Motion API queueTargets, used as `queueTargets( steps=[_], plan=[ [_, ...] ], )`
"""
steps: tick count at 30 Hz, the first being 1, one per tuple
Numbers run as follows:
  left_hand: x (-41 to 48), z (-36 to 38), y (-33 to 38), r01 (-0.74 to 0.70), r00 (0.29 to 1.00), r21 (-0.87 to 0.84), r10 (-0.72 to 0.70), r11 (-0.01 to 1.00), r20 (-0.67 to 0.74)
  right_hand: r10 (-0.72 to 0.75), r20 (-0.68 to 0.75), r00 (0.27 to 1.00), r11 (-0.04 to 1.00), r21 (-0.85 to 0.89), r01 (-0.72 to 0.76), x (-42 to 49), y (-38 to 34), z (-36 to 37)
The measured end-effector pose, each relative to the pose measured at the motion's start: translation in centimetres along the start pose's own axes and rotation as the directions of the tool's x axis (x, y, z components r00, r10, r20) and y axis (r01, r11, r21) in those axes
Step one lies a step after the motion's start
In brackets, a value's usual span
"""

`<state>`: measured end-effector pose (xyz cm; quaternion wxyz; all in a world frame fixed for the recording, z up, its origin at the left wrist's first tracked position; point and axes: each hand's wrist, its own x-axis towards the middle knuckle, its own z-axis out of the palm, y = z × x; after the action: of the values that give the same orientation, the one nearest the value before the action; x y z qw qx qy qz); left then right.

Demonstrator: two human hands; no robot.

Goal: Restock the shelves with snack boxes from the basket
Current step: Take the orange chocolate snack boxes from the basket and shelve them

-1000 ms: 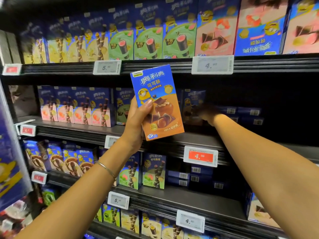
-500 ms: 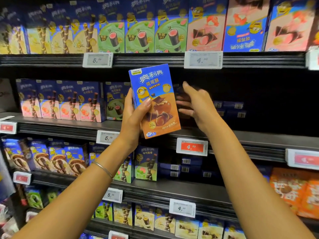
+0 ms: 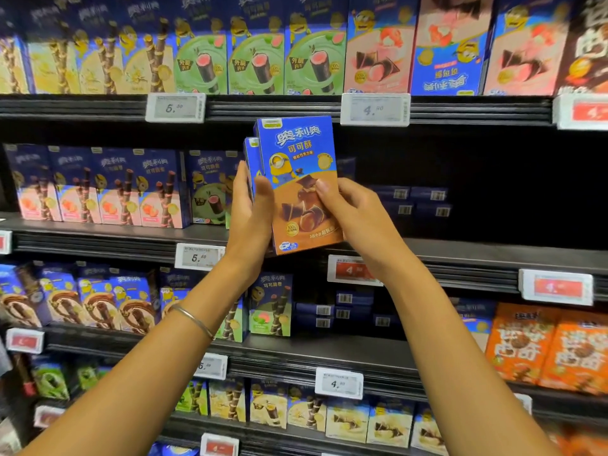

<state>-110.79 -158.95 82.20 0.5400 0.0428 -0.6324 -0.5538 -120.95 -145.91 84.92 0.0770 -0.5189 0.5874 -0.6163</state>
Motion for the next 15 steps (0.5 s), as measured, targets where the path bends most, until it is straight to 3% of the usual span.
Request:
queueTargets(
  steps=[9, 12, 15],
  plan=[
    [1.3, -0.8, -0.7, 0.013, 0.979, 0.055, -0.001, 0.998, -0.204, 0.07, 0.031, 0.997, 0.996, 0.048, -0.071, 0.4, 1.1, -3.4],
    [1.6, -1.2, -0.9, 0.009, 0.974, 0.073, 0.007, 0.997, -0.226, 0.127, -0.03, 0.991, 0.992, 0.024, -0.126, 1.6, 2.7, -6.8],
    [1.7, -1.1, -0.8, 0.022, 0.97, 0.066, -0.006, 0.998, -0.242, 0.22, -0.183, 0.958, 0.974, -0.009, -0.225, 4.0, 5.3, -9.9]
  ],
)
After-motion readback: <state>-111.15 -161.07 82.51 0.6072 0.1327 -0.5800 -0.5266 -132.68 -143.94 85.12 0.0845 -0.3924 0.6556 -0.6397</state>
